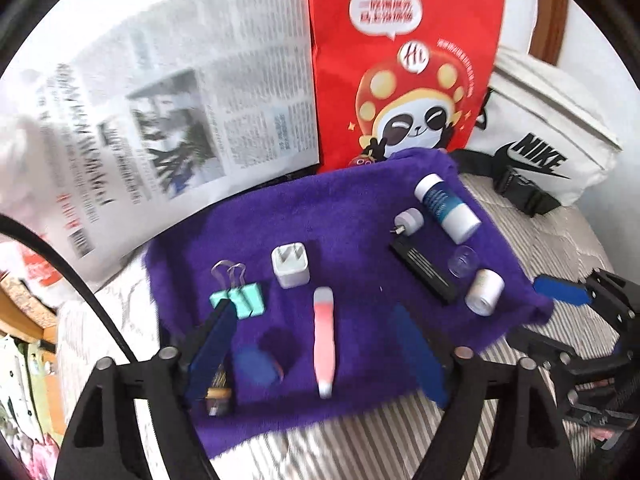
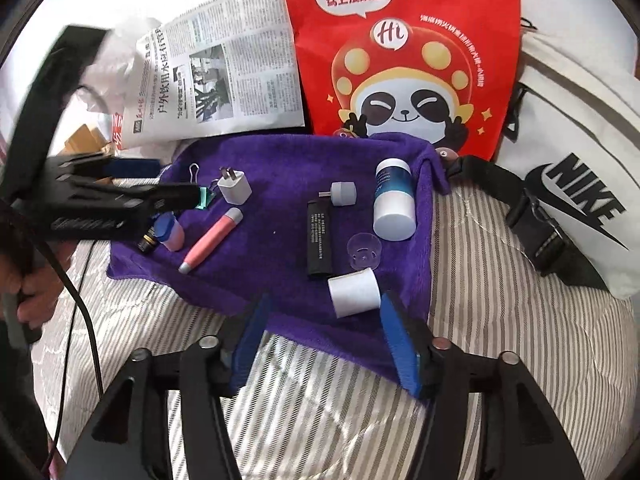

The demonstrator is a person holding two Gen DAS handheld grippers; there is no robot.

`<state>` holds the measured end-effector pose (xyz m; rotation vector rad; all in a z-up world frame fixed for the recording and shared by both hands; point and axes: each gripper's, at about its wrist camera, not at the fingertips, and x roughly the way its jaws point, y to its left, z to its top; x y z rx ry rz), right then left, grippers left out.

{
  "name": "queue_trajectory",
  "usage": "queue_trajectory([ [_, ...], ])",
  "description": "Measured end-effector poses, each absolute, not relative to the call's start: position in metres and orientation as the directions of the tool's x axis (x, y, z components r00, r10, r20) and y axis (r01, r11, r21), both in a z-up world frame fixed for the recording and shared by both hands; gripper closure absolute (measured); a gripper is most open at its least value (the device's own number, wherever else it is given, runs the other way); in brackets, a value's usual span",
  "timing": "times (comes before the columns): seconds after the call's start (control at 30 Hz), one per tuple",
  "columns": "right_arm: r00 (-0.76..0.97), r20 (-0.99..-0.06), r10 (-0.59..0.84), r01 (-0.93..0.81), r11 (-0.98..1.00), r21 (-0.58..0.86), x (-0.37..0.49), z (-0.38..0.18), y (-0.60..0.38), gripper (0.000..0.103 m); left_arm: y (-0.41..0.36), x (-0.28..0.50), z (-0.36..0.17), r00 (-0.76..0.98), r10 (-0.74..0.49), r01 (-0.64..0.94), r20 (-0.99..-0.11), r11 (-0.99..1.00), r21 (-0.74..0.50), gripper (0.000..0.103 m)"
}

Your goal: Organize rigid objects

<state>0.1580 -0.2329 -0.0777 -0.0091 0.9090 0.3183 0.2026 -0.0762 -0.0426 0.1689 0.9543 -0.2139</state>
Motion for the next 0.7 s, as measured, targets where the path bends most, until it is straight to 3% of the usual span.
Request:
queue_trajectory([
  [0.13,0.574,-0.78,0.248,-0.24,0.962,0.129,0.143,-0.065,-0.229,0.024,-0.059,0.169,-0.026,0.592,-0.096,0.226,-0.8,0.973,0.05,0.016],
  [0.23,0.59,-0.772,0.236,-0.227,0.966,0.122,0.129,-0.052,-0.225,0.022,-0.044,0.143,-0.013,0.612,-0.087,0.196,-0.786,0.98,0.044,0.01],
  [0.37,0.596,-0.78,0.192,-0.189,0.977,0.096,0.111,-0.039,-0.221,0.003,-0.032,0.113,-0.001,0.632,-0.093,0.153,-0.769,0.988,0.006,0.003],
  [0.7,0.611,-0.787,0.091,-0.115,0.993,0.025,0.07,-0.008,-0.224,0.0,-0.032,0.057,0.023,0.674,-0.069,0.084,-0.736,0.996,-0.016,0.001],
])
